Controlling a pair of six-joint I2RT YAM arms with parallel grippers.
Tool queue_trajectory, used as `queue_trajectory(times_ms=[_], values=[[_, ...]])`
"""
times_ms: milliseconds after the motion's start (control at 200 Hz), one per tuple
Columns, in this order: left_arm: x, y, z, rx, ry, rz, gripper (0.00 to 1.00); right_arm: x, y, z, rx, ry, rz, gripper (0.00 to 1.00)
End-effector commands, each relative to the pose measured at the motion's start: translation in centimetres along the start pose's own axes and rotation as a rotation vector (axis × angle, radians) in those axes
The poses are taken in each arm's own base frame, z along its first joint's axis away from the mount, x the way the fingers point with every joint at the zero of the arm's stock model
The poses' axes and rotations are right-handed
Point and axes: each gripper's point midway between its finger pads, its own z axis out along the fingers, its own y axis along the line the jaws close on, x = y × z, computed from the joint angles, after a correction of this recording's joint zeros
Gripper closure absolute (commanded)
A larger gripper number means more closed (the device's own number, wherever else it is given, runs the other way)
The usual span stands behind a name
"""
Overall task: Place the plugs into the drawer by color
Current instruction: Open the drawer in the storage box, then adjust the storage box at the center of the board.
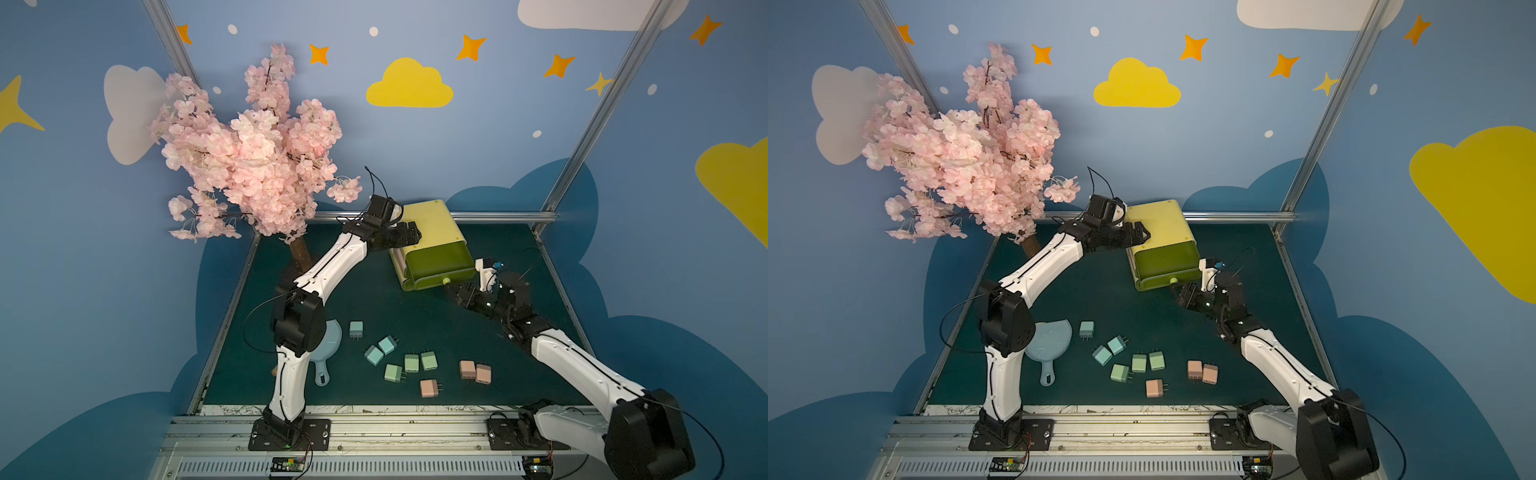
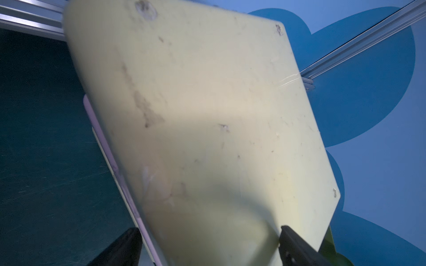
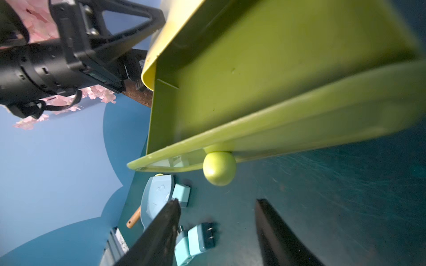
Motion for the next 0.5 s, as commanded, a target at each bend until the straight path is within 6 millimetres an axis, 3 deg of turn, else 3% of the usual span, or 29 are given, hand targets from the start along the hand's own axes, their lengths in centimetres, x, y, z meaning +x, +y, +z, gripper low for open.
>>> queue_trajectory(times_ms=[0, 150, 325, 496], values=[[0.5, -0.7, -1.7, -0.006, 0.01, 0.025, 0.06, -2.0, -0.1, -3.7, 0.087, -0.047, -0.106, 0.34], [1.1, -1.2, -1.9, 0.004, 0.019, 0.034, 0.06, -6.2, -0.6, -5.3, 0.119, -0.183, -0.173, 0.26], [1.0, -1.6, -0.8, 0.029, 0.03, 0.025, 0.06, -10.2, -1.7, -1.4, 0.078, -0.086, -0.081, 0.24], [0.4, -2.7, 1.5, 0.078, 0.053, 0.015, 0.06, -11.5, -0.6, 1.9, -0.048, 0.042, -0.068, 0.24]])
